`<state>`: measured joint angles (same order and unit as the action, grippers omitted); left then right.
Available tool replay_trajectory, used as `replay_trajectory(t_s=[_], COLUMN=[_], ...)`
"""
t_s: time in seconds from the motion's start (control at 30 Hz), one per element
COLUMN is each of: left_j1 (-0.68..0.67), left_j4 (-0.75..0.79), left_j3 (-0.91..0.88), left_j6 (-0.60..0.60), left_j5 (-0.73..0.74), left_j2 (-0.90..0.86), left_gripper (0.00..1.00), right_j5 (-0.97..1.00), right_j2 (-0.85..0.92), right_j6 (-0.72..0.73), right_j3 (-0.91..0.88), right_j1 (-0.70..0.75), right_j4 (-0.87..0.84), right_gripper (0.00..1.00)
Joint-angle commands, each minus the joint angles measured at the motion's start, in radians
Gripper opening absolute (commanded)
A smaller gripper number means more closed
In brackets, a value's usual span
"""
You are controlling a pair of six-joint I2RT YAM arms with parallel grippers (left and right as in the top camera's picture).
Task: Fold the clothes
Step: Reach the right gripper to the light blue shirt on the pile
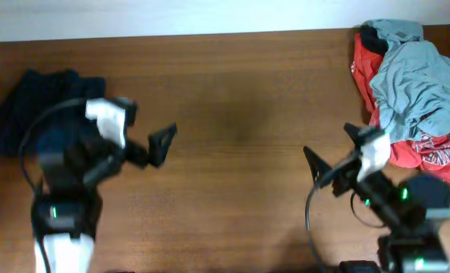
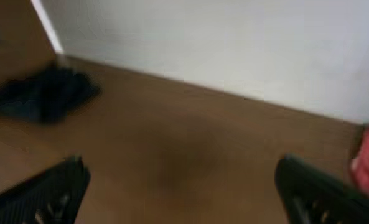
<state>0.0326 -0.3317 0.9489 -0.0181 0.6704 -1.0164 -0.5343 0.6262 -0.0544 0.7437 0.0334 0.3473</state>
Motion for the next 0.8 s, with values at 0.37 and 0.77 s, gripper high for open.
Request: replay_trajectory(t_s=[0.37,0.77], left_j1=[0.001,-0.227], left_j4=[-0.030,-0.075], left_j3=[0.132,0.202], left_j6=[0.003,0.004], left_j5=[0.148,-0.203], left_j2=[-0.397,-0.443], left_gripper=[0.99,0.99], right_j5=[-0.039,0.339], right_j2=[0.449,0.614], right_j6=[0.007,0.116], right_j3=[0.365,0.503], right_j1=[-0.007,0.089], right_j4=[0.360,0.511], right_gripper=[0.98,0.98])
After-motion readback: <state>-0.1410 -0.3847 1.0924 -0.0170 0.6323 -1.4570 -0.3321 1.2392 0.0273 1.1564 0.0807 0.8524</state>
